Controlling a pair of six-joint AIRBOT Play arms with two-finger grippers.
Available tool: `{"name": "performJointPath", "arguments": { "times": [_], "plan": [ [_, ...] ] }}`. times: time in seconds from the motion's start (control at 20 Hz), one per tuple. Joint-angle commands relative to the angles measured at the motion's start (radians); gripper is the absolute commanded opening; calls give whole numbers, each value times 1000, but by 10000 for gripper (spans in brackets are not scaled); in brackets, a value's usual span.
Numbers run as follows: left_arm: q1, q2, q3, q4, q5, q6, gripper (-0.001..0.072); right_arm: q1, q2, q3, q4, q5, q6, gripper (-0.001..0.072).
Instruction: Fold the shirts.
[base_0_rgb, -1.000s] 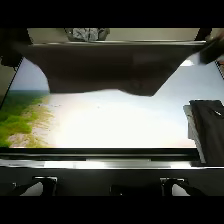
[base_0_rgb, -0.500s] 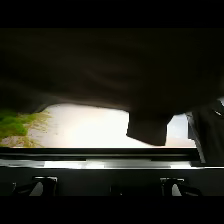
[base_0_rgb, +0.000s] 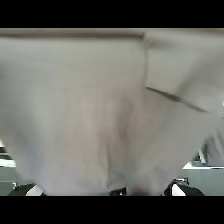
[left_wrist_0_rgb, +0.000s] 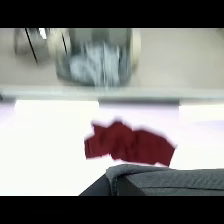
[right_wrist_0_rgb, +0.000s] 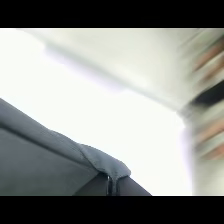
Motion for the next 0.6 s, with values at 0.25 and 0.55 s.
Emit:
{"name": "performJointPath", "arguments": {
  "times": [0.25, 0.55],
  "plan": [
    [-18, -602, -201, 9, 98, 68, 26, 161, -744, -2, 58, -218, 168, 48],
    [-32, -825, -51, -119, 323, 66, 27, 179, -869, -2, 125, -650, 219, 48]
  ]
}}
